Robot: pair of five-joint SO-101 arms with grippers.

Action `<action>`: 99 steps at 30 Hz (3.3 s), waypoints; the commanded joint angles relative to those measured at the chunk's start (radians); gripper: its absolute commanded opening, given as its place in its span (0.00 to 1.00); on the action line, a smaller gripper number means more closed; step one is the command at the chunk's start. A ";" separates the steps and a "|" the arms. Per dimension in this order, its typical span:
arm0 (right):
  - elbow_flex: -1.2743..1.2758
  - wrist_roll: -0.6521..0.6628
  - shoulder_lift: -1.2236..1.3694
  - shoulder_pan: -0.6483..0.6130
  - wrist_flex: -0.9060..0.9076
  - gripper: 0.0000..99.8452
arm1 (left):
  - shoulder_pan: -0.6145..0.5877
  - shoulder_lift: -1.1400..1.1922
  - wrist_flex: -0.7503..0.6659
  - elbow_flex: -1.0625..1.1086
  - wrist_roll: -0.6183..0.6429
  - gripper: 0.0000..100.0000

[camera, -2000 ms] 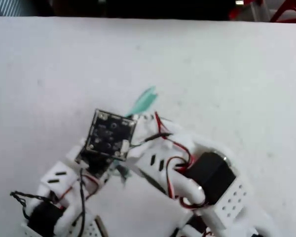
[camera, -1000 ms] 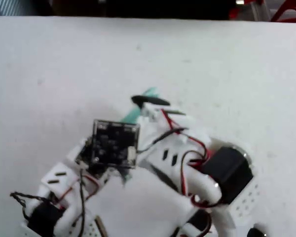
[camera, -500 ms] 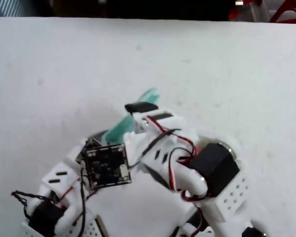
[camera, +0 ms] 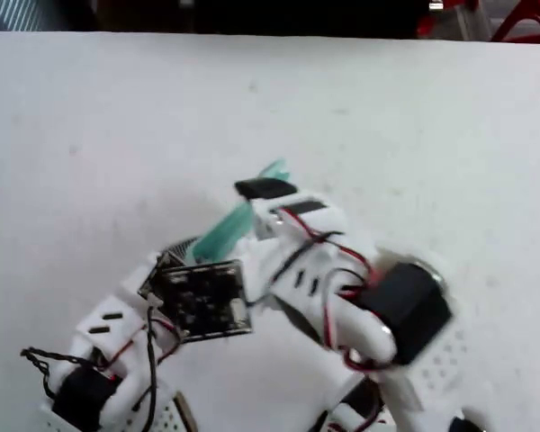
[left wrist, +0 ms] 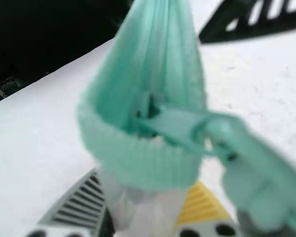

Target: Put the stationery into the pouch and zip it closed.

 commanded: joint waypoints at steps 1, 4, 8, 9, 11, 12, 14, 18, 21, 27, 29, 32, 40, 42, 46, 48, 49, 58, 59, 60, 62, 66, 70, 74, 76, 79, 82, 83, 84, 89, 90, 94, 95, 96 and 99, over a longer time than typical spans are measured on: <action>-0.002 -0.014 -0.070 0.028 0.025 0.22 | 0.008 -0.005 -0.008 -0.012 -0.009 0.02; 0.037 -0.014 -0.088 0.064 0.025 0.22 | 0.008 -0.005 -0.008 -0.012 -0.006 0.02; 0.123 -0.014 -0.091 0.064 0.024 0.23 | 0.012 -0.005 -0.008 -0.012 -0.005 0.02; 0.138 -0.014 -0.091 0.048 0.022 0.23 | 0.013 -0.005 -0.008 -0.012 -0.005 0.02; 0.158 -0.014 -0.088 0.019 0.019 0.23 | 0.015 -0.005 -0.008 -0.012 -0.005 0.02; 0.158 -0.014 -0.085 0.002 0.015 0.23 | 0.015 -0.005 -0.008 -0.012 -0.005 0.02; 0.150 -0.017 -0.061 -0.018 -0.012 0.23 | 0.015 -0.005 -0.008 -0.012 -0.005 0.02; 0.081 -0.068 0.036 -0.038 -0.045 0.23 | 0.015 -0.005 -0.008 -0.012 -0.003 0.02; 0.020 -0.066 0.128 -0.059 -0.022 0.23 | 0.015 -0.005 -0.008 -0.012 -0.003 0.02; -0.072 -0.072 0.220 -0.065 0.012 0.23 | 0.012 -0.005 -0.008 -0.012 -0.003 0.02; -0.100 -0.071 0.199 -0.065 0.016 0.23 | 0.013 -0.005 -0.008 -0.012 -0.003 0.02; -0.109 -0.068 0.163 -0.071 0.016 0.23 | 0.013 -0.005 -0.008 -0.012 -0.003 0.02; -0.006 0.021 0.226 -0.085 0.013 0.22 | 0.015 -0.005 -0.008 -0.012 -0.003 0.02; -0.002 0.028 0.254 -0.087 0.013 0.18 | 0.015 -0.005 -0.008 -0.012 -0.003 0.02; -0.005 0.031 0.260 -0.088 0.012 0.00 | 0.012 -0.005 -0.008 -0.012 -0.003 0.02; -0.003 0.031 0.259 -0.076 0.012 0.03 | 0.010 -0.005 -0.008 -0.012 -0.003 0.02; -0.003 0.031 0.259 -0.073 0.012 0.01 | 0.010 -0.005 -0.008 -0.012 -0.003 0.02; -0.005 -0.089 0.200 0.008 -0.128 0.02 | -0.048 -0.005 -0.002 -0.021 0.020 0.20; -0.005 -0.091 0.196 0.019 -0.134 0.02 | -0.070 -0.005 -0.002 -0.026 0.049 0.20; -0.003 -0.091 0.194 0.030 -0.134 0.02 | -0.090 -0.005 0.002 -0.040 0.071 0.21; 0.002 -0.091 0.194 0.047 -0.136 0.02 | -0.117 -0.005 0.021 -0.077 0.103 0.22; -0.002 -0.129 0.194 0.082 -0.148 0.02 | -0.148 -0.005 0.057 -0.133 0.150 0.23; -0.003 -0.224 0.194 0.150 -0.206 0.02 | -0.179 -0.005 0.054 -0.146 0.160 0.23; -0.003 -0.321 0.194 0.197 -0.231 0.02 | -0.229 -0.005 0.052 -0.166 0.161 0.23; -0.003 -0.407 0.194 0.213 -0.243 0.02 | -0.272 -0.005 0.055 -0.192 0.193 0.23; -0.003 -0.572 0.194 0.213 -0.252 0.02 | -0.377 -0.005 0.035 -0.195 0.273 0.23; -0.005 -0.736 0.194 0.213 -0.283 0.02 | -0.472 -0.005 -0.029 -0.143 0.359 0.22; -0.005 -0.787 0.194 0.211 -0.295 0.02 | -0.501 -0.005 -0.052 -0.120 0.388 0.22; -0.005 -0.838 0.196 0.202 -0.306 0.02 | -0.527 -0.005 -0.075 -0.097 0.416 0.22; -0.005 -1.115 0.266 0.074 -0.394 0.02 | -0.633 -0.005 -0.146 -0.031 0.526 0.22; -0.005 -1.192 0.291 0.056 -0.424 0.02 | -0.647 -0.005 -0.147 -0.031 0.539 0.22; -0.005 -1.418 0.357 0.084 -0.496 0.02 | -0.671 -0.005 -0.146 -0.029 0.548 0.22; 0.000 -1.447 0.357 0.111 -0.496 0.02 | -0.671 -0.005 -0.144 -0.029 0.548 0.22; 0.003 -1.467 0.357 0.145 -0.495 0.02 | -0.671 -0.005 -0.144 -0.029 0.548 0.22; 0.003 -1.499 0.357 0.278 -0.487 0.02 | -0.667 -0.005 -0.146 -0.028 0.548 0.22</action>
